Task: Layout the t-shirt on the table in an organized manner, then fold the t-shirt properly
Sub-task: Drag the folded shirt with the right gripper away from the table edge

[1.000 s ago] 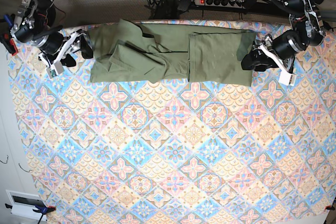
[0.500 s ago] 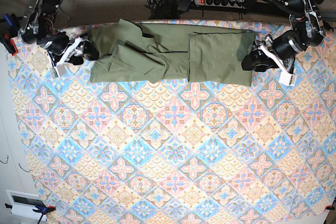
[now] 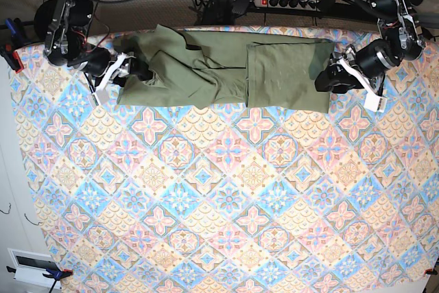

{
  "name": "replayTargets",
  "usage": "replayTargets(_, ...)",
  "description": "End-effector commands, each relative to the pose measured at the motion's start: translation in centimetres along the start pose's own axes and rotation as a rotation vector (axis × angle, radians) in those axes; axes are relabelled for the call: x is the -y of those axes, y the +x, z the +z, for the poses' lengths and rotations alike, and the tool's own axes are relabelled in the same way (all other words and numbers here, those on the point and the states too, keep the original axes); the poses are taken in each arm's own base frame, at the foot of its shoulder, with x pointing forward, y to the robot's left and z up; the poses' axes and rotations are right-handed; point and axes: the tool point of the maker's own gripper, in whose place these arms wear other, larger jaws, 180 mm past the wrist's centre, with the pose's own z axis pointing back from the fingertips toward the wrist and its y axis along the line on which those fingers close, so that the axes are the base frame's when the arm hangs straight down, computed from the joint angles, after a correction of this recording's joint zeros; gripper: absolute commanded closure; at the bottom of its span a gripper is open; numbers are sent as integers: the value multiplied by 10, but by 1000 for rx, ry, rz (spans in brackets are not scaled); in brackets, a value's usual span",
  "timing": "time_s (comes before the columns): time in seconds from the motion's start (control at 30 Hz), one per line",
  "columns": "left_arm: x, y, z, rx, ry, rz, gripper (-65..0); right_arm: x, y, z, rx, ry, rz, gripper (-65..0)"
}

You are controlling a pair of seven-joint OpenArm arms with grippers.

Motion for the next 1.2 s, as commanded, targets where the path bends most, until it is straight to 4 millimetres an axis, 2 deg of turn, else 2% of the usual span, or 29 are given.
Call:
replayTargets(0.0, 3, 12, 3, 36, -13, -21, -318, -5, 16, 2, 46, 18, 28, -401)
replayTargets(0.17, 3, 12, 3, 36, -13, -21, -318, -10, 4, -1, 23, 32, 17, -401)
replayTargets(0.4, 4, 12, 3, 38, -14, -20, -318, -4, -15, -7, -18, 38, -42, -399)
replayTargets(0.47, 4, 12, 3, 38, -14, -20, -318, -2, -17, -8, -23, 38, -51, -369)
replayTargets(0.53, 4, 13, 3, 39, -15, -21, -318, -2, -15, -8, -23, 39, -47, -303)
replayTargets(0.7, 4, 15, 4, 45, -16, -21, -318, 0, -10, -6, -6, 30, -46, -2)
replayTargets(0.8, 4, 16, 4, 49, -16, -20, -318, 13, 13, 1, 51, -1, -38, -6)
replayTargets(1.0, 9, 9, -1, 56, -31, 13, -317, 63, 48, 36, 143, -159, -48, -2)
replayTargets(1.17, 9, 10, -2, 58, -33, 13, -317, 94, 70, 43, 129, -241, -31, -2)
